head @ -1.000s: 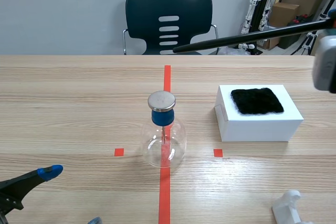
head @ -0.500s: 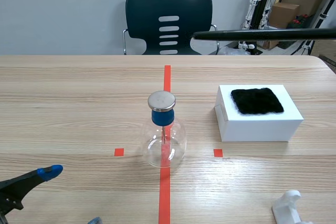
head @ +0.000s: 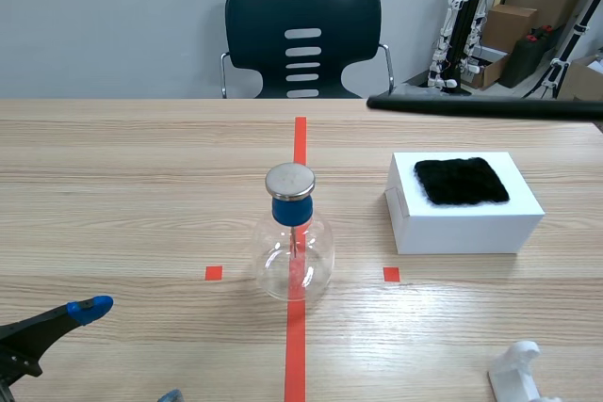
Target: Do the electroscope experiment. move the rod toward and away from the electroscope
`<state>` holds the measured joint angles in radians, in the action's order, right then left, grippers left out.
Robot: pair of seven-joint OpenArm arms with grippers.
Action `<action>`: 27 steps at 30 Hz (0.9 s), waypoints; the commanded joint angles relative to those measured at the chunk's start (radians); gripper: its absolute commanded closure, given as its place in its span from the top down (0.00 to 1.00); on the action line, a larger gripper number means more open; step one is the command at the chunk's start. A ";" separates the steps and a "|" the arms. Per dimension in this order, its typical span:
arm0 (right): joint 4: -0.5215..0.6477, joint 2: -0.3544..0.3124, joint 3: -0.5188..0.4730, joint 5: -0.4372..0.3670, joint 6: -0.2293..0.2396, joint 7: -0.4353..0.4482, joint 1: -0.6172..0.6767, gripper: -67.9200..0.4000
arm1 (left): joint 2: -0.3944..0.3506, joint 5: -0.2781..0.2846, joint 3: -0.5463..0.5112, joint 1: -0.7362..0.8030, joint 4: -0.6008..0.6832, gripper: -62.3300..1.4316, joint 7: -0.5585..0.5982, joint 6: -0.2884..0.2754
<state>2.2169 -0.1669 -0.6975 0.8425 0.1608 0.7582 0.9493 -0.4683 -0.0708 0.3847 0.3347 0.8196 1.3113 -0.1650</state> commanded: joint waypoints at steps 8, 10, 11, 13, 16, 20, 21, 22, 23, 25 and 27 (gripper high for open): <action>0.011 0.114 -0.003 0.123 -0.031 0.135 0.021 0.02 | 0.005 0.006 -0.003 -0.005 0.005 1.00 0.016 -0.002; 0.011 0.139 0.006 0.152 -0.042 0.151 0.021 0.02 | 0.005 0.006 -0.003 -0.005 0.005 1.00 0.016 -0.002; 0.011 0.148 0.015 0.166 -0.047 0.150 0.021 0.02 | 0.005 0.006 -0.003 -0.005 0.005 1.00 0.016 -0.002; 0.011 0.157 0.037 0.188 -0.060 0.139 0.022 0.02 | 0.005 0.006 -0.003 -0.005 0.005 1.00 0.016 -0.002; 0.011 0.156 0.079 0.206 -0.085 0.114 0.037 0.02 | 0.005 0.006 -0.003 -0.005 0.005 1.00 0.016 -0.002; 0.011 0.157 0.135 0.234 -0.119 0.088 0.065 0.02 | 0.005 0.006 -0.003 -0.005 0.005 1.00 0.016 -0.002; 0.011 0.157 0.148 0.237 -0.131 0.083 0.072 0.02 | 0.005 0.006 -0.003 -0.005 0.005 1.00 0.016 -0.002; 0.011 0.157 0.161 0.246 -0.142 0.074 0.080 0.02 | 0.005 0.006 -0.003 -0.005 0.005 1.00 0.016 -0.002; 0.011 0.157 0.174 0.254 -0.148 0.069 0.088 0.02 | 0.005 0.006 -0.003 -0.005 0.005 1.00 0.016 -0.002; 0.011 0.156 0.198 0.263 -0.166 0.055 0.107 0.02 | 0.005 0.006 -0.003 -0.005 0.005 1.00 0.016 -0.002; 0.011 0.156 0.220 0.273 -0.190 0.042 0.127 0.02 | 0.005 0.006 -0.003 -0.005 0.005 1.00 0.016 -0.002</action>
<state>2.2169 -0.0032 -0.4747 1.1275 -0.0151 0.8059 1.0645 -0.4683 -0.0711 0.3847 0.3347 0.8196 1.3113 -0.1650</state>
